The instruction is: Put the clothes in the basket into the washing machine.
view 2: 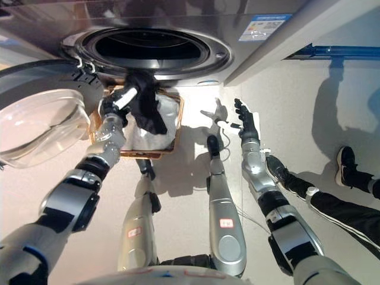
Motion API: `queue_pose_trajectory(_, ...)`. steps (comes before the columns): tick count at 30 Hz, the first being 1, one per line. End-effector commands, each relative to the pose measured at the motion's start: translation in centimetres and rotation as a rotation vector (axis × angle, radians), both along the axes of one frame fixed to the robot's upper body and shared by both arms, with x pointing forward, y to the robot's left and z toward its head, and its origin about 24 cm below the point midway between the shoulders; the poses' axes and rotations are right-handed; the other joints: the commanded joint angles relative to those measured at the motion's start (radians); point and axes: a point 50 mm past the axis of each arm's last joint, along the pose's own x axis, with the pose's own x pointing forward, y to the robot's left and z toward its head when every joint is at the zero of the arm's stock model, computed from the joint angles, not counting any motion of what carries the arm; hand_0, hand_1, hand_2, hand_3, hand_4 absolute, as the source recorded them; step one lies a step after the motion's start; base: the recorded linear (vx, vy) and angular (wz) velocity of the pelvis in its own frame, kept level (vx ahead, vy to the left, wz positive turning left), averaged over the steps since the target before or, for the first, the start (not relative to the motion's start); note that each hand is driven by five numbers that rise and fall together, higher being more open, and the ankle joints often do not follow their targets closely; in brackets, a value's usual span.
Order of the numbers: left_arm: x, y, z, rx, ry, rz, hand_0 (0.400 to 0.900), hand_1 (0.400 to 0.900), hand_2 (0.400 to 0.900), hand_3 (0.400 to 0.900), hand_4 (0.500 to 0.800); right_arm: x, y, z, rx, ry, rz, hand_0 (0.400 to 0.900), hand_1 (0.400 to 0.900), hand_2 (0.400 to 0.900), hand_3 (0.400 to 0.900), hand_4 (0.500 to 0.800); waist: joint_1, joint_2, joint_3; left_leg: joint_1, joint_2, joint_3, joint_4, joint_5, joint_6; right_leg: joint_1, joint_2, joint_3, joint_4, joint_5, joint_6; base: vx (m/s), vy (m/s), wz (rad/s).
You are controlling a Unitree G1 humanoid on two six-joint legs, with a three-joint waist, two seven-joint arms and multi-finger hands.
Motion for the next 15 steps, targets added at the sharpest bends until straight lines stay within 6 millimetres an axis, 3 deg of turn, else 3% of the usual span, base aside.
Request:
queue_pose_trajectory(1, 1.3, -0.3, 5.8, -0.136, -0.228, 0.004, 0.400, 0.400, 0.400, 0.400, 0.500, -0.9, -0.6, -0.3, 0.013, -0.019, 0.008, 0.900, 0.900, 0.900, 0.900, 0.800, -0.040, 0.060, -0.102, -0.050, 0.066, -0.109, 0.061, 0.137, -0.027, -0.030, -0.042, -0.008, 0.057, -0.013, 0.086, 0.07, -0.010, 0.05)
queue_pose_trajectory(4, 2.0, -0.7, 9.1, -0.181, -0.297, -0.013, 0.400, 0.400, 0.400, 0.400, 0.500, -2.0, -1.4, -1.4, 0.023, 0.010, -0.014, 0.900, 0.900, 0.900, 0.900, 0.800, -0.055, 0.066, -0.117, -0.043, 0.066, -0.107, 0.019, 0.157, -0.036, -0.024, -0.044, -0.015, 0.041, -0.011, 0.091, 0.08, -0.012, 0.06)
queue_pose_trajectory(5, 2.0, -0.7, 9.1, -0.181, -0.298, -0.014, 0.400, 0.400, 0.400, 0.400, 0.500, -2.0, -1.4, -1.4, 0.023, 0.010, -0.015, 0.900, 0.900, 0.900, 0.900, 0.800, -0.055, 0.067, -0.117, -0.042, 0.066, -0.107, 0.017, 0.158, -0.036, -0.023, -0.044, -0.015, 0.040, -0.011, 0.091, 0.11, -0.008, 0.03)
queue_pose_trajectory(6, 2.2, -0.9, 10.7, -0.193, -0.335, -0.019, 0.400, 0.400, 0.400, 0.400, 0.500, -2.6, -1.9, -1.7, 0.026, 0.011, -0.026, 0.900, 0.900, 0.900, 0.900, 0.800, -0.061, 0.068, -0.129, -0.032, 0.068, -0.102, -0.018, 0.167, -0.038, -0.018, -0.045, -0.020, 0.022, -0.009, 0.095, 0.06, -0.002, 0.00)
queue_pose_trajectory(7, 2.2, -0.9, 10.7, -0.193, -0.336, -0.020, 0.400, 0.400, 0.400, 0.400, 0.500, -2.6, -2.0, -1.7, 0.026, 0.011, -0.027, 0.900, 0.900, 0.900, 0.900, 0.800, -0.060, 0.069, -0.128, -0.030, 0.068, -0.102, -0.021, 0.169, -0.038, -0.017, -0.045, -0.020, 0.021, -0.008, 0.095, 0.11, -0.005, -0.01)
queue_pose_trajectory(9, 2.2, -1.3, 13.4, -0.225, -0.410, -0.032, 0.400, 0.400, 0.400, 0.400, 0.500, -3.3, -2.6, -1.9, 0.032, 0.005, -0.049, 0.900, 0.900, 0.900, 0.900, 0.800, -0.069, 0.069, -0.147, -0.022, 0.071, -0.096, -0.058, 0.179, -0.042, -0.014, -0.047, -0.024, -0.002, 0.001, 0.101, 0.09, -0.001, -0.04)
queue_pose_trajectory(15, 1.8, -2.3, 16.6, -0.279, -0.536, -0.061, 0.400, 0.400, 0.400, 0.400, 0.500, -4.3, -3.3, -2.3, 0.037, 0.005, -0.079, 0.900, 0.900, 0.900, 0.900, 0.800, -0.075, 0.068, -0.178, -0.014, 0.075, -0.091, -0.078, 0.173, -0.044, -0.002, -0.048, -0.033, -0.034, 0.016, 0.111, 0.07, -0.011, -0.02)
